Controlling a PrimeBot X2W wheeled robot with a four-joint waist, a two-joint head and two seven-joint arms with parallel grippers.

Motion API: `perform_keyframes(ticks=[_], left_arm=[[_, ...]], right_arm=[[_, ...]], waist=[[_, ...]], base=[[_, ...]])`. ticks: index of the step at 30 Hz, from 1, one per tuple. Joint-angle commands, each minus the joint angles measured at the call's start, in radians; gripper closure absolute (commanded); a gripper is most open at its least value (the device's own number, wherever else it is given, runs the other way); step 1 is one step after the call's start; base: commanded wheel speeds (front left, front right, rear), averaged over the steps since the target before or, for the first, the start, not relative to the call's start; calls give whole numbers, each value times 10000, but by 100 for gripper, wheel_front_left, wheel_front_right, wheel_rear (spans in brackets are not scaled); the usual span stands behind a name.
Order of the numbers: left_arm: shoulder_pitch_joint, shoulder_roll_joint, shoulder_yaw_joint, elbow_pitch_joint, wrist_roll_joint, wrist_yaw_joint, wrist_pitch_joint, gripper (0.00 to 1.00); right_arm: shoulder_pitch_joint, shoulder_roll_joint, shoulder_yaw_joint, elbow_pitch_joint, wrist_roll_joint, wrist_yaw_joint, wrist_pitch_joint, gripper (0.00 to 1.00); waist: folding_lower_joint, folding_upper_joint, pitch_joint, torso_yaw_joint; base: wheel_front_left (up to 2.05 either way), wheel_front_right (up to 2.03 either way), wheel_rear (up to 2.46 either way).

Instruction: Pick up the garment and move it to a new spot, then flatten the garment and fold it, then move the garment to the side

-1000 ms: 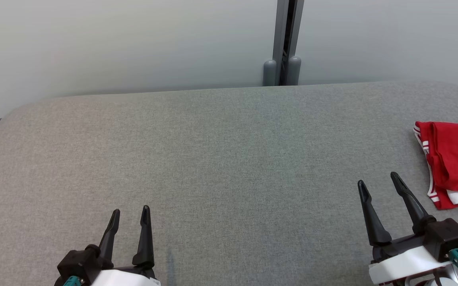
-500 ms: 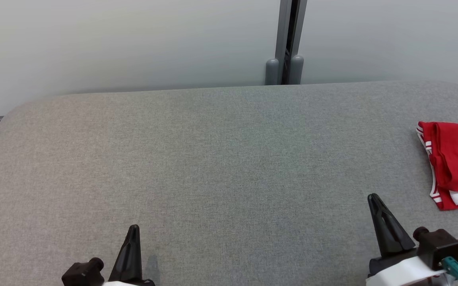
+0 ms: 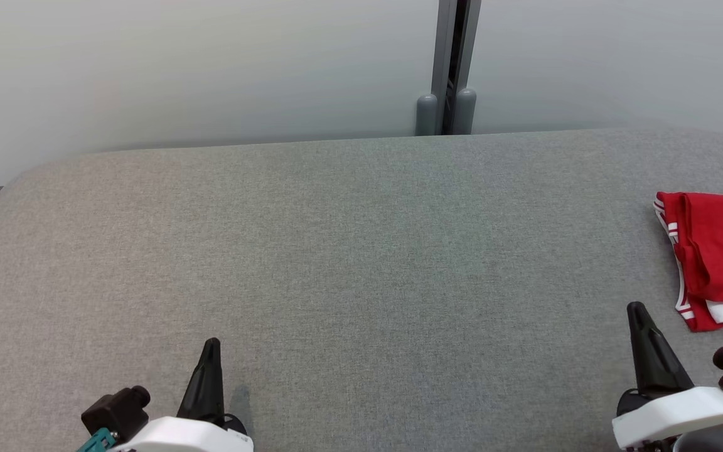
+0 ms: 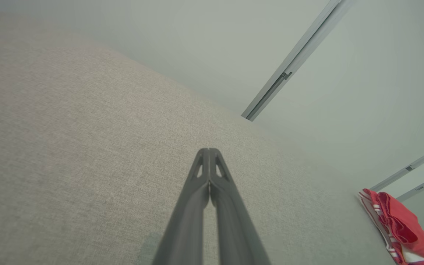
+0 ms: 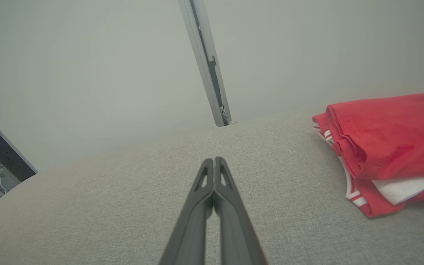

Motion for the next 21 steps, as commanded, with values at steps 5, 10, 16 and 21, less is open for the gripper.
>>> perform_keyframes(ticks=[5, 10, 16, 21], left_arm=[[-669, 32, -41, 149, -1050, -192, 146, 100], [-921, 36, -63, 281, -1746, -300, 257, 100], [-1144, 40, -82, 404, -2402, -402, 368, 100], [-1357, 44, -98, 528, -3023, -496, 474, 100]], right_arm=[[-399, -16, -474, -18, 1230, -1, 440, 100], [-477, 0, -763, 51, 2034, -1, 725, 100], [-547, 16, -1038, 119, 2800, -1, 1000, 100], [-610, 32, -1299, 186, 3525, 0, 1260, 100]], waist=[[0, 0, -13, -24], [0, 0, -23, -43], [0, 0, -33, -63], [0, 0, -44, -83]], base=[[0, 0, 0], [0, 0, 0], [0, 0, 0], [0, 0, 0]])
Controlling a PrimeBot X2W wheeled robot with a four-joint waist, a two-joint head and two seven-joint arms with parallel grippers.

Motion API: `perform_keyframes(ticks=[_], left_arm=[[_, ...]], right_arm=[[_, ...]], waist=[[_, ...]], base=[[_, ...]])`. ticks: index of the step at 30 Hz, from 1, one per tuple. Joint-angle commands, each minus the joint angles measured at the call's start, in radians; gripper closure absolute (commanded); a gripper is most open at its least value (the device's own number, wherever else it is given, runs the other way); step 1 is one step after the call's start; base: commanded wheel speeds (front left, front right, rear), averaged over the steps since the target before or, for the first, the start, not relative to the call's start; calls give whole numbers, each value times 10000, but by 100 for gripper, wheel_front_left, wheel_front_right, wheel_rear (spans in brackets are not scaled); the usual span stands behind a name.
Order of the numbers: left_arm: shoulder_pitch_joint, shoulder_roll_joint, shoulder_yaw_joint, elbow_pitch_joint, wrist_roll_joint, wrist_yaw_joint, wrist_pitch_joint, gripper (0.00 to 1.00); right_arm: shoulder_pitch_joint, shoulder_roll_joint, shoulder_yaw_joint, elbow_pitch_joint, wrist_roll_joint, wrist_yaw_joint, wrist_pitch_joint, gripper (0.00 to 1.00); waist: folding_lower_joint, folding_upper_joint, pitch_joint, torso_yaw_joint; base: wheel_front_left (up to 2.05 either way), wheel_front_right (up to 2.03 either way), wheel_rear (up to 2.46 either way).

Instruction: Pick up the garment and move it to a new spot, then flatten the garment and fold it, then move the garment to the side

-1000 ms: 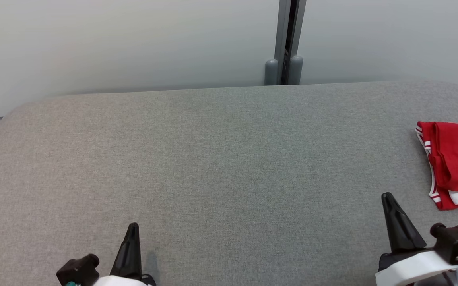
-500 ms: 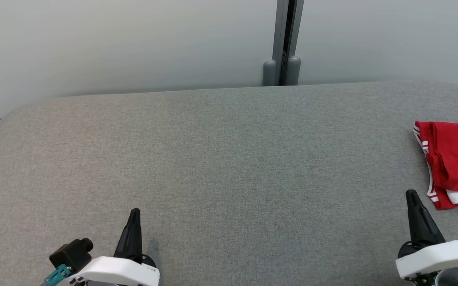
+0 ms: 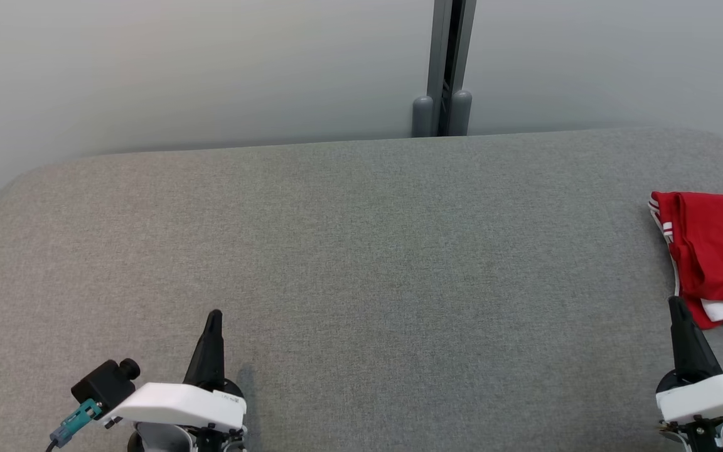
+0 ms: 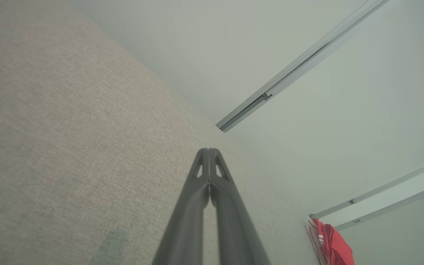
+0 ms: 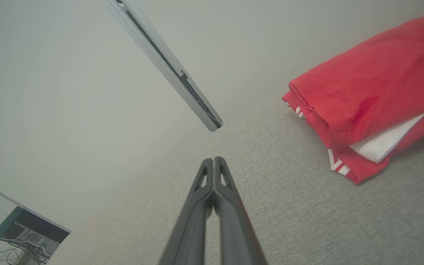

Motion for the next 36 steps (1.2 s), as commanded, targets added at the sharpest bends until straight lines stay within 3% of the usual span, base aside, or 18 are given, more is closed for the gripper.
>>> perform_keyframes(ticks=[1, 36], left_arm=[[-358, 37, 8, -46, -299, -76, 59, 100], [-1600, 62, -93, 711, -3847, -634, 656, 100]], right_arm=[[-239, -58, -150, -70, 339, 1, 119, 100], [-624, 44, -1652, 310, 4457, 1, 1612, 100]], waist=[[0, -1, -3, -4], [0, -1, -76, -143]], base=[[0, 0, 0], [0, 0, 0]])
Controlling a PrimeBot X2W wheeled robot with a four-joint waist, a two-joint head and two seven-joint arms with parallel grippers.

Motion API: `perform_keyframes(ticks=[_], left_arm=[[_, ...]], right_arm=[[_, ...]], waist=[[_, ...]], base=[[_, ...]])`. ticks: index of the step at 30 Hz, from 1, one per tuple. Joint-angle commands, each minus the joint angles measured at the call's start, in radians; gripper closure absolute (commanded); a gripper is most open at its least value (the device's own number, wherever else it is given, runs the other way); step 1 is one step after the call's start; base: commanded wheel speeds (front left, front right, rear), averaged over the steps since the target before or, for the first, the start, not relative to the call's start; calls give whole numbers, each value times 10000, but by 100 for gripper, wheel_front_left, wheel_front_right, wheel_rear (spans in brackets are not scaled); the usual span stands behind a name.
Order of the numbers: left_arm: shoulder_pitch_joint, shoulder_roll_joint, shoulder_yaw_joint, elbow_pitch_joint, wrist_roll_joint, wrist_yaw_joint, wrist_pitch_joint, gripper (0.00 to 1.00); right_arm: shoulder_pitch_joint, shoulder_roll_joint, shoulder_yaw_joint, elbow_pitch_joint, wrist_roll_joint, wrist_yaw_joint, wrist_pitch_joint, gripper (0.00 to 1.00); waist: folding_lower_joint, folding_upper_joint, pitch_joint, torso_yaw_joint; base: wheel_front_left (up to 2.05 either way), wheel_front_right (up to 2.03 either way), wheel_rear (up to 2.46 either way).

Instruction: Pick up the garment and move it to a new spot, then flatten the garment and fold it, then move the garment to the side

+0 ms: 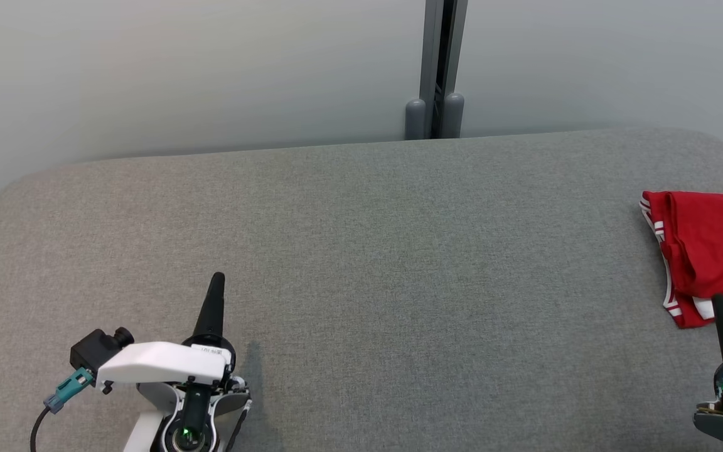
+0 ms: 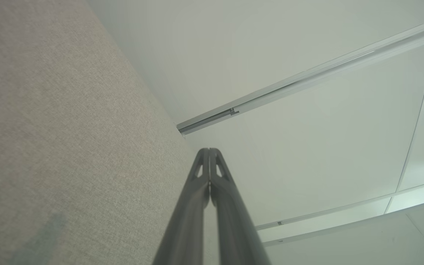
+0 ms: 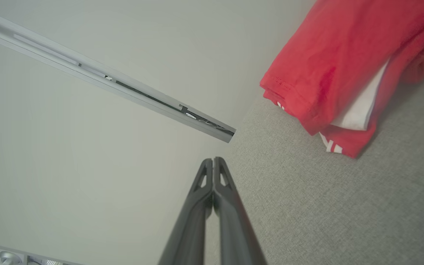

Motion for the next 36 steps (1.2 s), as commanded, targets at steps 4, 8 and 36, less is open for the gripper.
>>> perform_keyframes(ticks=[4, 8, 36], left_arm=[[-383, 52, 3, 36, -428, -118, 86, 100], [-509, 54, -6, 100, -767, -187, 146, 100], [-1205, 70, -70, 542, -2750, -483, 495, 100]], right_arm=[[-235, -36, -195, -4, 486, 1, 190, 100], [-271, -26, -334, 30, 871, 1, 323, 100], [-468, 46, -1198, 249, 3181, 1, 1180, 100]], waist=[[0, 0, -8, -14], [0, 0, -16, -30], [0, 0, -75, -140]], base=[[0, 0, 0], [0, 0, 0], [0, 0, 0]])
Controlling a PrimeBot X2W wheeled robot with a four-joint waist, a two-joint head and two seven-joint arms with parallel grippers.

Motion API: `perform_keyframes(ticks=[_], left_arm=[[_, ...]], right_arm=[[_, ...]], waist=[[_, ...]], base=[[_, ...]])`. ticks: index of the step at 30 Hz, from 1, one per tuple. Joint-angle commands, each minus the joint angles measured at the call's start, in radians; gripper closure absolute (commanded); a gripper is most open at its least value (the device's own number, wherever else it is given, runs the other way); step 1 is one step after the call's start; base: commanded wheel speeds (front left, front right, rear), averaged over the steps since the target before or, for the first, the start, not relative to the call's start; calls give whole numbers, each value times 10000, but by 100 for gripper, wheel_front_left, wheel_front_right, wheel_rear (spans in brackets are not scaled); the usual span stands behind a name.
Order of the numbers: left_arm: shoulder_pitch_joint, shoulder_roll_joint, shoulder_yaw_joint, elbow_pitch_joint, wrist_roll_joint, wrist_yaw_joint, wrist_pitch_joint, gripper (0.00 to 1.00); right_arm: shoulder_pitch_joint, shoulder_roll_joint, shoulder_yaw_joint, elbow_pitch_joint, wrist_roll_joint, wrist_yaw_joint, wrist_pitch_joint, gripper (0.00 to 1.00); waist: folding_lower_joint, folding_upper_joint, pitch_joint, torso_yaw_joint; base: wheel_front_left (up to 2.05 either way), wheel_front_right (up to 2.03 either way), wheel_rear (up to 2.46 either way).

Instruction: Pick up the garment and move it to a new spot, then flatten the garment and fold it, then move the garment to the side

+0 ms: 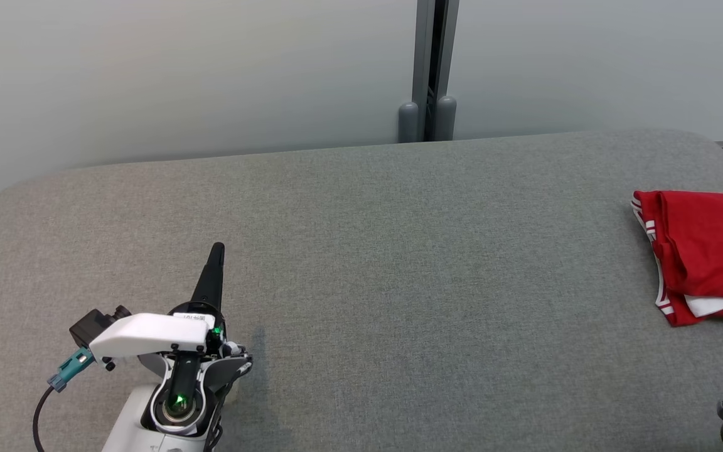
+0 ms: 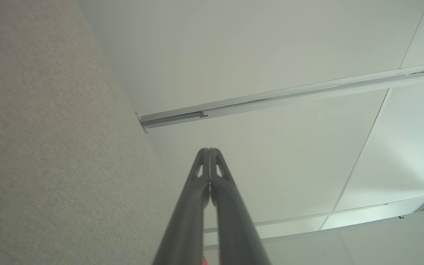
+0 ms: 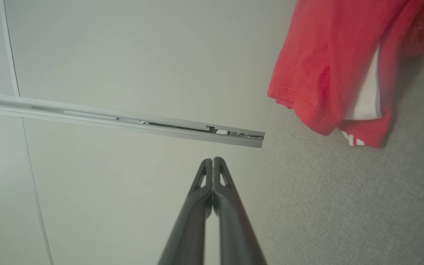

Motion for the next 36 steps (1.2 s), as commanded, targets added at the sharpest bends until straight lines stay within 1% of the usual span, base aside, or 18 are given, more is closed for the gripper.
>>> perform_keyframes(ticks=[1, 17, 36], left_arm=[[-291, 57, 0, 25, -200, -77, 56, 100], [-572, 65, -30, 231, -1117, -210, 213, 100], [-568, 66, -30, 225, -1112, -204, 220, 100]], right_arm=[[-138, -20, -129, 1, 258, 1, 106, 100], [-233, 14, -510, 118, 1290, 0, 507, 100], [-219, 21, -509, 114, 1267, 0, 513, 100]], waist=[[0, 0, -4, -8], [-1, 0, -36, -67], [-1, 0, -37, -69]], base=[[0, 0, 0], [0, 0, 0], [0, 0, 0]])
